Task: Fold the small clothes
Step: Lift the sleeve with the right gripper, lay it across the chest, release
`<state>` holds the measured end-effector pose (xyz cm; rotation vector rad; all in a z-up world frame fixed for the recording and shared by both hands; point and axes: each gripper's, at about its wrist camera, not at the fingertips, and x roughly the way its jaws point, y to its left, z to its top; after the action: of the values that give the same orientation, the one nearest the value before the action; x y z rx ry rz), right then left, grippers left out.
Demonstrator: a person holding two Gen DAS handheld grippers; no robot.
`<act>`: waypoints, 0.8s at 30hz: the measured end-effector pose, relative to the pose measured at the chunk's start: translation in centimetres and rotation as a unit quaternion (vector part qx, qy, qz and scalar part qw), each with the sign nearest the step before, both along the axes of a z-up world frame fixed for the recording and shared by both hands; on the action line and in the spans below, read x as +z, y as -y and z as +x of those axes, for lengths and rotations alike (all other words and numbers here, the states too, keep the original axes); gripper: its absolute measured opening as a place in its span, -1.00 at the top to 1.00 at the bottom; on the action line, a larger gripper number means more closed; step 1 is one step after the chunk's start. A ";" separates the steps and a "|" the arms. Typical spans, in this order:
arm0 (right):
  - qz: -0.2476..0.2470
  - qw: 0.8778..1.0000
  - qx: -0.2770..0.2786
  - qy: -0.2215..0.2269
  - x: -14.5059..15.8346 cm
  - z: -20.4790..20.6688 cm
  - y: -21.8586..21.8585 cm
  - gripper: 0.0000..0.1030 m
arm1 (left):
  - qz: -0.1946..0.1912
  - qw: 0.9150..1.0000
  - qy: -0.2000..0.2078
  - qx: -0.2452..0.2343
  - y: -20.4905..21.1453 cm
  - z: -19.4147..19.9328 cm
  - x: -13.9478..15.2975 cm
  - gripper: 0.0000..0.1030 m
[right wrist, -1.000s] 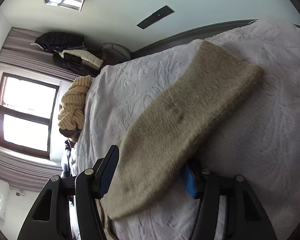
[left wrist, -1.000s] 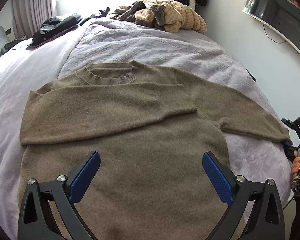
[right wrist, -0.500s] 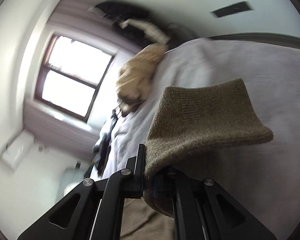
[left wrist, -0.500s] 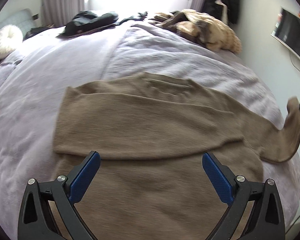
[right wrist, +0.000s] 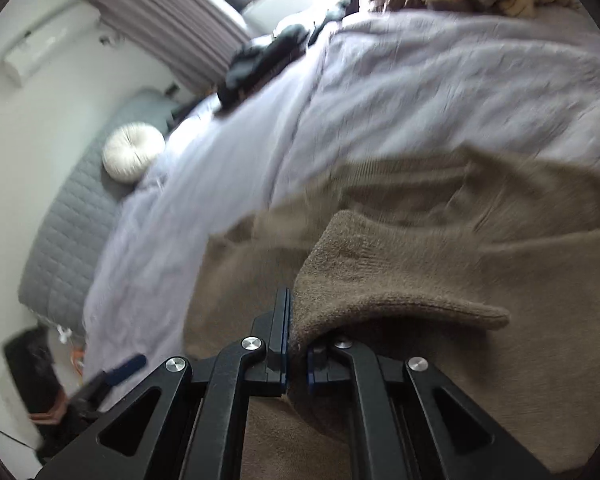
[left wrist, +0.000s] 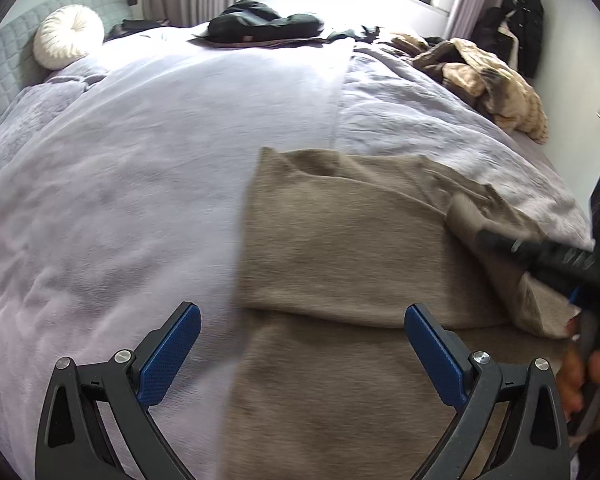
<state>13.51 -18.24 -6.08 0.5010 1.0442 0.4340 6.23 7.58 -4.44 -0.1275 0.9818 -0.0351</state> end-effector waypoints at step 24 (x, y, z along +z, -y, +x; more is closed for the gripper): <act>0.008 0.997 0.062 -0.039 -0.4 -3.1 -4.6 0.16 | -0.045 0.998 0.012 -0.032 -3.8 0.7 0.1 -0.98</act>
<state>10.44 -13.60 -6.45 0.4715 1.1513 0.5373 6.92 11.40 -4.30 -0.1775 0.9608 -0.1393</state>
